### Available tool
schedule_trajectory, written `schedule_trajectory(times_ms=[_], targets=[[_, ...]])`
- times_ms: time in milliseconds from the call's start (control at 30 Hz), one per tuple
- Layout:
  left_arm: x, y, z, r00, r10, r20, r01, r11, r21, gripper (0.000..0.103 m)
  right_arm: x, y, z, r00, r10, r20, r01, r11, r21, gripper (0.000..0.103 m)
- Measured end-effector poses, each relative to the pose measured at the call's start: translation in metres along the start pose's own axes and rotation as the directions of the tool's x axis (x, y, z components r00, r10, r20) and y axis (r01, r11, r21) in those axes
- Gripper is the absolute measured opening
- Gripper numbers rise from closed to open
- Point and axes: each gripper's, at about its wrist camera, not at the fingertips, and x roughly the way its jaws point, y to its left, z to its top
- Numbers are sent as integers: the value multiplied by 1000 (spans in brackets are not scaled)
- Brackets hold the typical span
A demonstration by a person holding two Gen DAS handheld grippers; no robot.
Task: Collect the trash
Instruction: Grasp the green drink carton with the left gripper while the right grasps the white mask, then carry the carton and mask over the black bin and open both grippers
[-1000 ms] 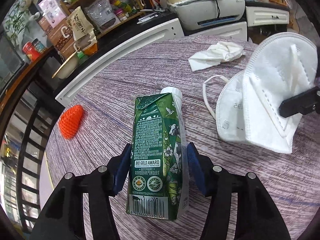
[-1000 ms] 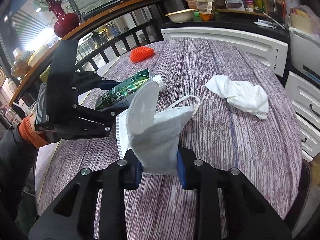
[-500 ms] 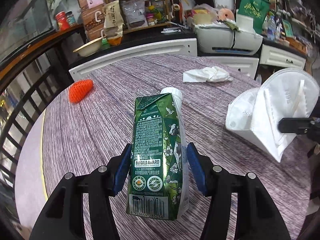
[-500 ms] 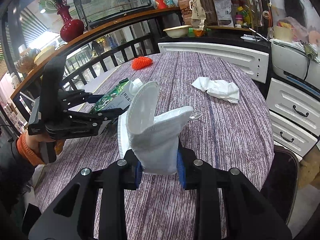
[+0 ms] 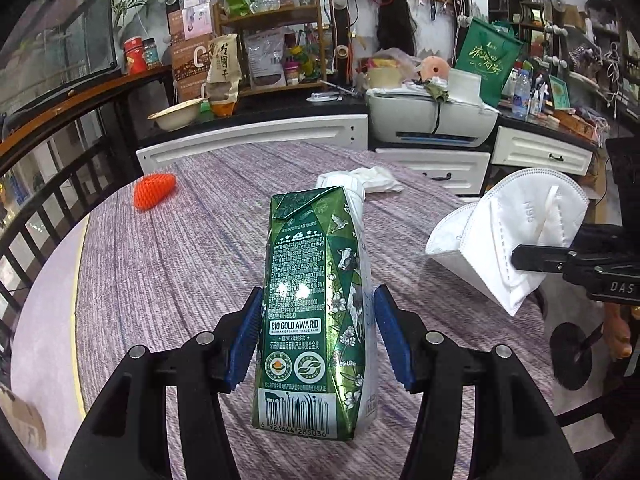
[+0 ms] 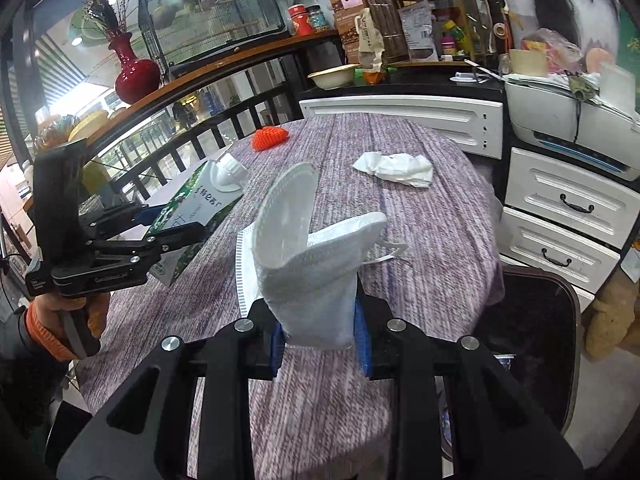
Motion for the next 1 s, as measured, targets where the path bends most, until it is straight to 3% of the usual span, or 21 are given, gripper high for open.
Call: schedule_trajectory(times_ms=[367,633,800,1000], targets=[[-13,-37,-3,997,-54,64,55,998,-15,55,-39,-44,-26,996,-78,37,74,993,96,29],[-17,-65,5,989,-110,101,112,994,-15,55,-67,-94,-45,983,-174,54,160,966,202,29],[-17,-86,10,982,-154,112,155,988,3,55,-70,-128,-59,965,-259,29,244,936,253,29],[-17,-110,16,971,-204,127,202,979,23,55,-44,-166,-78,942,-330,-66,335,900,280,29]])
